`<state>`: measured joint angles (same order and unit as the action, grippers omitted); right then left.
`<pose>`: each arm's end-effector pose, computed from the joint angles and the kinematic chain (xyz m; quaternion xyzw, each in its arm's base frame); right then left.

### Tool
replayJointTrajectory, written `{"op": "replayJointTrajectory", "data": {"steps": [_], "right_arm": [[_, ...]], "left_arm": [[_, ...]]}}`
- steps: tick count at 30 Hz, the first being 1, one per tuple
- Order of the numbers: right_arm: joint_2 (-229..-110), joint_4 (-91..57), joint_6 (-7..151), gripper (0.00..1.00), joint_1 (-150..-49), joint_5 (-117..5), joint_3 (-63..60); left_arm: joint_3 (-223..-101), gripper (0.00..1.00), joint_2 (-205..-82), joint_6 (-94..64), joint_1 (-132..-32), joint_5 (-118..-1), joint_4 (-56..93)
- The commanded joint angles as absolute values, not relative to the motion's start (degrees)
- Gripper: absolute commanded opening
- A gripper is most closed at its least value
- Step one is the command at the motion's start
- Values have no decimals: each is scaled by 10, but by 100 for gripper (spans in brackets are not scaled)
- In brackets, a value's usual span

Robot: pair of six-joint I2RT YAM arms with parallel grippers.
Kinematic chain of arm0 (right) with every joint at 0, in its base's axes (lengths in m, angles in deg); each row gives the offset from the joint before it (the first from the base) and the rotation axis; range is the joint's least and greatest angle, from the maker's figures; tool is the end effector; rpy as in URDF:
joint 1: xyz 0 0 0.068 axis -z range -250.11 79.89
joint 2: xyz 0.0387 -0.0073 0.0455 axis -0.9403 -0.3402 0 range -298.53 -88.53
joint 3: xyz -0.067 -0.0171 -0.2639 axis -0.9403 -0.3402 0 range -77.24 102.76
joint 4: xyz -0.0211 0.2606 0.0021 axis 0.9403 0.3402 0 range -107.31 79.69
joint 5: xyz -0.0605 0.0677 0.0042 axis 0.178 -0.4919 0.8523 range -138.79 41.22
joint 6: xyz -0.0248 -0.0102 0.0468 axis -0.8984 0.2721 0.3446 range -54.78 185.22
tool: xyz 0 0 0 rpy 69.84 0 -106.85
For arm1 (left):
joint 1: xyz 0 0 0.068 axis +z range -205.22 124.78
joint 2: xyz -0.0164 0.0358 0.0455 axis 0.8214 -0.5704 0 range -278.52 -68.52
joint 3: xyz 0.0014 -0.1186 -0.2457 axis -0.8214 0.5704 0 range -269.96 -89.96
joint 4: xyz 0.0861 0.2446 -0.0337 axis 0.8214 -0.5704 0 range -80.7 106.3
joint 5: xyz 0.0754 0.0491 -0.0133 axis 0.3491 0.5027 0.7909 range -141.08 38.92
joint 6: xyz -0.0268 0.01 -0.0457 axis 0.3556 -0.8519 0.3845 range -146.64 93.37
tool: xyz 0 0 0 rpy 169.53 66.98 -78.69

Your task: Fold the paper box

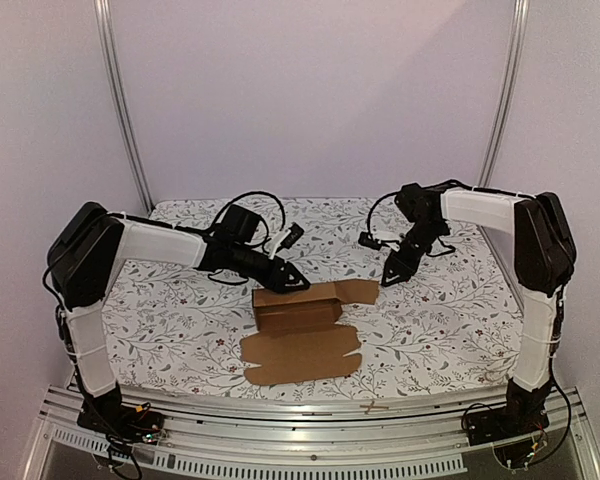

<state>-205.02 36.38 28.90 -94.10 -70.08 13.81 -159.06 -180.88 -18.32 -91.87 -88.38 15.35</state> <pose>0.3647 0.1765 0.1934 -0.5066 0.8372 0.1729 0.1123 0.3188 -0.2641 0.1621 0.3343 0.8159 -0.4131 0.2280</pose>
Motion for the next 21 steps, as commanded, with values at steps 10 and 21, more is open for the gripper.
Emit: {"op": "replayJointTrajectory", "data": {"steps": [10, 21], "right_arm": [[-2062, 343, 284, 35, -988, -686, 125], [-2059, 343, 279, 35, -1000, -688, 118]], "left_arm": [[-1548, 57, -1764, -200, -932, -860, 128], [-1511, 59, -1706, -195, -939, -854, 139]]}}
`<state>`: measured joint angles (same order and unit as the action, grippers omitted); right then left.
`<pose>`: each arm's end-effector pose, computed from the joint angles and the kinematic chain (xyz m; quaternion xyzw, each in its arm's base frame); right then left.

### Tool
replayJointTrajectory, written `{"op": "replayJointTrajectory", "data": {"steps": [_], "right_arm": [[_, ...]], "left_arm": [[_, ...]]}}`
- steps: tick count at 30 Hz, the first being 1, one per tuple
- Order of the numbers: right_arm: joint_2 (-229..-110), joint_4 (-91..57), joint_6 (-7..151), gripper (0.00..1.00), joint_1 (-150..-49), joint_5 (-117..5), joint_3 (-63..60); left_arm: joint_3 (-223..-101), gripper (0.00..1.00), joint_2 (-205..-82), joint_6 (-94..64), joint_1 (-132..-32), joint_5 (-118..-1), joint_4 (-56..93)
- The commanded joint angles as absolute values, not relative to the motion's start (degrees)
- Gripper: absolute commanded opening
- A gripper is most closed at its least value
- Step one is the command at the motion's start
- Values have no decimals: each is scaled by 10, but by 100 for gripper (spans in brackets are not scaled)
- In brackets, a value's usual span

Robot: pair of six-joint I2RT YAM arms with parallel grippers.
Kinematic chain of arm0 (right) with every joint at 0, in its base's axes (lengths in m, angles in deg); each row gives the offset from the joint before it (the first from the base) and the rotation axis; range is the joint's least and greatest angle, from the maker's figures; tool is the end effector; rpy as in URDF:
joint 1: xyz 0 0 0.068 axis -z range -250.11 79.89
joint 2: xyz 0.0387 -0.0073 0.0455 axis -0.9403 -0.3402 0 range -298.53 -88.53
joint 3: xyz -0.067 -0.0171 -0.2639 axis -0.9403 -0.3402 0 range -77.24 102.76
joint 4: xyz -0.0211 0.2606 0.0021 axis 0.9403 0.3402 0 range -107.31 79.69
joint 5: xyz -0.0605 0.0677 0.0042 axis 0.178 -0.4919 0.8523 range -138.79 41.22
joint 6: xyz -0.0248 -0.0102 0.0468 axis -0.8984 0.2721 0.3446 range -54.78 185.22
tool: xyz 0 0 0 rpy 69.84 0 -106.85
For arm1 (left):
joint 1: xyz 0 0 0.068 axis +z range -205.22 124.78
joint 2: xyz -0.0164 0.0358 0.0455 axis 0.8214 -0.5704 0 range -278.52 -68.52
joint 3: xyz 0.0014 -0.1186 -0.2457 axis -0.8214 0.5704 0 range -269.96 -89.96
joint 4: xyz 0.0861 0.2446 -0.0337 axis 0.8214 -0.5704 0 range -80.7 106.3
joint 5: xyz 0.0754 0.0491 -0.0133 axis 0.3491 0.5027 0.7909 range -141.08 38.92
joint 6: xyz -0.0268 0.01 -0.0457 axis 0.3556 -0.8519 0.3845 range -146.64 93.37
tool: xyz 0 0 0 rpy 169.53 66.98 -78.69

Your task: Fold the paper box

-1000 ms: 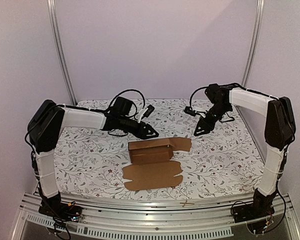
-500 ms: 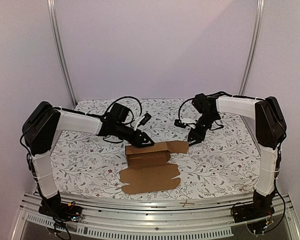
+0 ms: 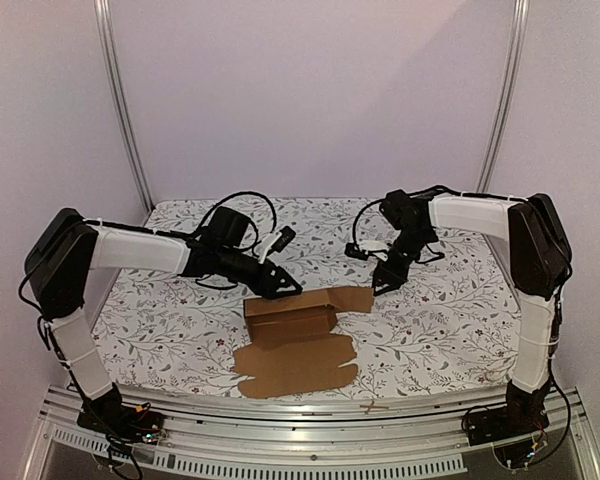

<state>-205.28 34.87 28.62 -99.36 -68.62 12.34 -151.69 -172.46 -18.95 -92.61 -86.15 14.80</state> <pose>0.3466 0.2080 0.1851 -0.5465 0.8146 0.1653 0.1022 0.2895 -0.2470 0.1783 0.3392 0.8171 -0.3995 0.2400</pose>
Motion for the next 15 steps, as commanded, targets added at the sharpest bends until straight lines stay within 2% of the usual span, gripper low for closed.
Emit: {"op": "replayJointTrajectory", "data": {"steps": [1, 8, 15], "right_arm": [[-2059, 344, 279, 35, -1000, -689, 118], [-2055, 346, 272, 35, -1008, -693, 107], [-2041, 342, 261, 36, -1043, -702, 90]], "left_arm": [[-1510, 60, -1706, -196, -941, -853, 139], [-1520, 60, -1728, -219, -954, -828, 96], [-1520, 54, -1736, -221, -959, -809, 82]]}}
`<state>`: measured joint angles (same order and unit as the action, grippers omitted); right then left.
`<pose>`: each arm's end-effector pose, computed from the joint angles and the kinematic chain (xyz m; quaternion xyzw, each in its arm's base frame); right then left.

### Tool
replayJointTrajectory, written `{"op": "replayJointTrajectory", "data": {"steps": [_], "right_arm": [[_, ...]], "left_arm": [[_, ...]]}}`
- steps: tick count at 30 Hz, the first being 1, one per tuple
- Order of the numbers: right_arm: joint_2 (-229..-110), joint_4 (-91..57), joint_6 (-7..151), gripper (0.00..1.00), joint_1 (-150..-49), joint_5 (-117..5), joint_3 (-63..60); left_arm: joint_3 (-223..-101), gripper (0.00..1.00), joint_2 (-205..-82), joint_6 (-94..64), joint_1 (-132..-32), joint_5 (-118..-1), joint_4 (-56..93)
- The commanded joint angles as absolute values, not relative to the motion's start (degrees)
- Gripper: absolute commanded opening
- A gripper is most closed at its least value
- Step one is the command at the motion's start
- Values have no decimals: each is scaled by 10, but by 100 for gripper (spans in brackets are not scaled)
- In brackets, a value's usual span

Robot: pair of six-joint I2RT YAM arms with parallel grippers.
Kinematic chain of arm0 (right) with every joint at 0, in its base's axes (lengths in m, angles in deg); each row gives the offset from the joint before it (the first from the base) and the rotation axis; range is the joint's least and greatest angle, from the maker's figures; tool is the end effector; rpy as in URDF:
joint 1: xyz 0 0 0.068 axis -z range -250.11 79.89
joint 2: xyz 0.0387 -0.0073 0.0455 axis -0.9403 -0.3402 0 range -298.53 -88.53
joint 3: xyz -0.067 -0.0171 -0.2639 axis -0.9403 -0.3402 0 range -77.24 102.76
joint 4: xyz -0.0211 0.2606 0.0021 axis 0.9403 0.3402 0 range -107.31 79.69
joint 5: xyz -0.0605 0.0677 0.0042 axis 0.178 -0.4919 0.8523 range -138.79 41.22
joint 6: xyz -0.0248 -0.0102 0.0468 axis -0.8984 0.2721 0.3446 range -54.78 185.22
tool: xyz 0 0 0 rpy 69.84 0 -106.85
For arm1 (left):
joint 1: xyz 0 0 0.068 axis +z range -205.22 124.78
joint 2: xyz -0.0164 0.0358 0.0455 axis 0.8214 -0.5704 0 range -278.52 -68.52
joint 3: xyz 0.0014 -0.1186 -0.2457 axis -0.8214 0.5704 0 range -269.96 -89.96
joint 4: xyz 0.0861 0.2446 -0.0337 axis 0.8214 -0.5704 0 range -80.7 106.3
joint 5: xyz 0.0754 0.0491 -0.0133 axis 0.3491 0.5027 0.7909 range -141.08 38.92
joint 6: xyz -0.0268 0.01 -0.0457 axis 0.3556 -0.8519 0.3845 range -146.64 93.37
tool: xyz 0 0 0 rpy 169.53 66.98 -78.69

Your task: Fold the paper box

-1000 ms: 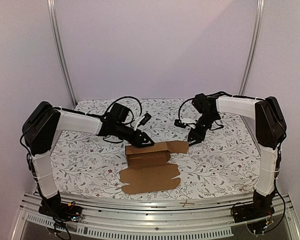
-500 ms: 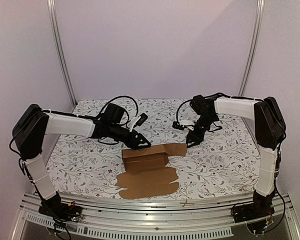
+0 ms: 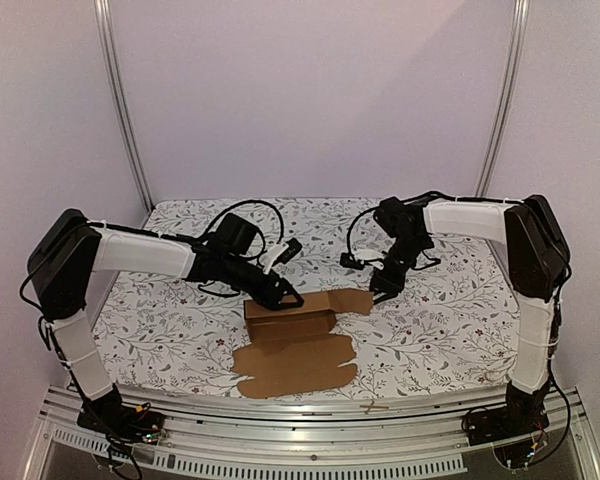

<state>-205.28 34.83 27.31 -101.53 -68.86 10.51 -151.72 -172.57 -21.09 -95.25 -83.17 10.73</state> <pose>0.3338 0.2184 0.1767 -0.5694 0.7998 0.1692 0.0858 0.2755 -0.2561 0.1719 0.3607 0.8270 -0.3716 0.2187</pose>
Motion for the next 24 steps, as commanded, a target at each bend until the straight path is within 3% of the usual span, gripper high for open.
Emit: {"op": "replayJointTrajectory", "data": {"steps": [1, 16, 24], "right_arm": [[-2037, 339, 262, 36, -1048, -705, 88], [-2032, 291, 304, 37, -1107, -734, 104], [-2012, 239, 320, 34, -1123, -759, 70]], "left_arm": [[-1519, 54, -1735, -220, -959, -810, 83], [-1478, 51, -1763, -103, -909, -930, 264], [-1474, 46, -1776, -94, -901, -938, 278]]}}
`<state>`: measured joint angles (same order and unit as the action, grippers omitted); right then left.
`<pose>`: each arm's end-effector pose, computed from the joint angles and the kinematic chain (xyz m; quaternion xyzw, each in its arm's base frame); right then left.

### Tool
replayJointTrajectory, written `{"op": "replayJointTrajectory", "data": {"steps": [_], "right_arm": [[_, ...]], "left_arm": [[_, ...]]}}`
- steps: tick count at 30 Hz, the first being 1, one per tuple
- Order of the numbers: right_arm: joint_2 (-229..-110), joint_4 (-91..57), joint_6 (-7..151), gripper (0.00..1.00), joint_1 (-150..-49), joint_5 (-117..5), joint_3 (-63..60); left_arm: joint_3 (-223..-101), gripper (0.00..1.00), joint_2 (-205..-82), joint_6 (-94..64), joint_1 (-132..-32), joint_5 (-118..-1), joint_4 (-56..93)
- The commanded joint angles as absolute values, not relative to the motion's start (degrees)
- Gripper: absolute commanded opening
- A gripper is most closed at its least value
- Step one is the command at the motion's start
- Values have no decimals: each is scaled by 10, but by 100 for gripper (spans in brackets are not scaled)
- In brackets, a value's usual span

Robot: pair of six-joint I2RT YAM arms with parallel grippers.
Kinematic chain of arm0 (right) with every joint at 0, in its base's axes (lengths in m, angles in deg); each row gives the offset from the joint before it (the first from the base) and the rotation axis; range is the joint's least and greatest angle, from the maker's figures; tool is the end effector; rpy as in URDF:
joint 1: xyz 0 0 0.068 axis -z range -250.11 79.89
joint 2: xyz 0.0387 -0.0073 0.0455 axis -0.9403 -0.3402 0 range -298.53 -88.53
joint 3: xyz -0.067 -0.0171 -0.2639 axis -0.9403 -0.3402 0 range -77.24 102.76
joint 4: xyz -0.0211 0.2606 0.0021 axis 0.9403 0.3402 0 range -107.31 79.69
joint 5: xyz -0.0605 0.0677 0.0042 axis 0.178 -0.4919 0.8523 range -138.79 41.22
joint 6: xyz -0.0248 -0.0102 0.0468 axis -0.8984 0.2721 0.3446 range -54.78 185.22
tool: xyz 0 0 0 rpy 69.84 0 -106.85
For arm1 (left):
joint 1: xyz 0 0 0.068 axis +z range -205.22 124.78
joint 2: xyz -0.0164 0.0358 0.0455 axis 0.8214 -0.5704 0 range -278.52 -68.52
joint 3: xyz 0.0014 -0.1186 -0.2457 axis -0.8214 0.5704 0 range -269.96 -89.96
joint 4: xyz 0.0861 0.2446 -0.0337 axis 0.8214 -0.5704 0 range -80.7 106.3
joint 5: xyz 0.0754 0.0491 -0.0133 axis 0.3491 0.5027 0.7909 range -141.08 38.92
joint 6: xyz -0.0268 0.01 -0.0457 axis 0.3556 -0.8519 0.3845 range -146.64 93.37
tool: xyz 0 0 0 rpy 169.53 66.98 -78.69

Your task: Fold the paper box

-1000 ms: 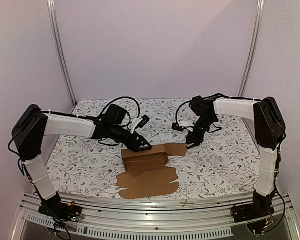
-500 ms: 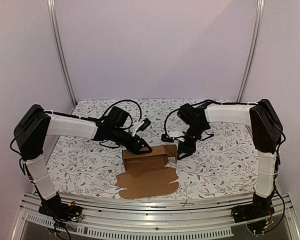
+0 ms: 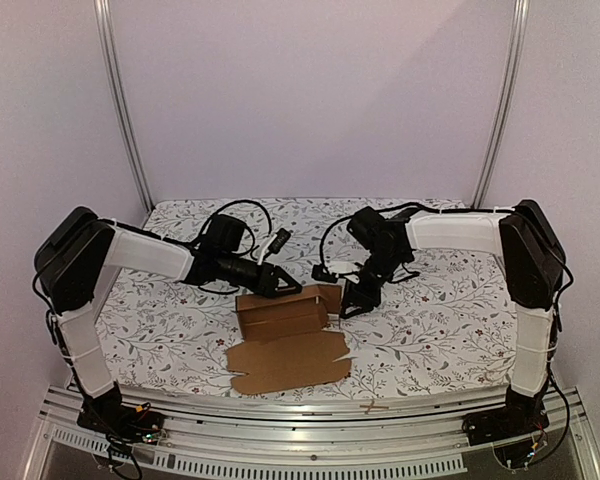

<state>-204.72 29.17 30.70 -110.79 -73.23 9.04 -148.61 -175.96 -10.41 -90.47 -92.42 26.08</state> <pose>0.2966 0.2745 0.1768 -0.6120 0.7536 0.2161 0.1044 0.3000 -0.2409 0.1572 0.2894 0.8078 -0.4619 0.2244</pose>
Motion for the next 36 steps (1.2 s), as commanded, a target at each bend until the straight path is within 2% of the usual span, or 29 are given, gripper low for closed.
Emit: {"op": "replayJointTrajectory", "data": {"steps": [1, 4, 9, 16, 21, 28, 36], "right_arm": [[-2004, 222, 327, 33, -1124, -758, 59], [-1981, 164, 350, 33, -1125, -751, 27], [-1973, 158, 349, 33, -1123, -718, 12], [-1965, 164, 340, 33, -1111, -710, 6], [-1962, 178, 327, 33, -1106, -711, 6], [-1931, 257, 277, 36, -1090, -740, 20], [-1918, 296, 244, 38, -1059, -758, 81]], "left_arm": [[-1472, 45, -1775, -94, -901, -937, 279], [-1466, 45, -1773, -95, -901, -935, 282], [-1464, 45, -1760, -101, -901, -921, 269], [-1478, 56, -1695, -122, -902, -863, 206], [-1460, 59, -1634, -131, -910, -799, 132], [-1412, 60, -1586, -124, -920, -754, 79], [-1407, 57, -1618, -123, -926, -739, 63]]}}
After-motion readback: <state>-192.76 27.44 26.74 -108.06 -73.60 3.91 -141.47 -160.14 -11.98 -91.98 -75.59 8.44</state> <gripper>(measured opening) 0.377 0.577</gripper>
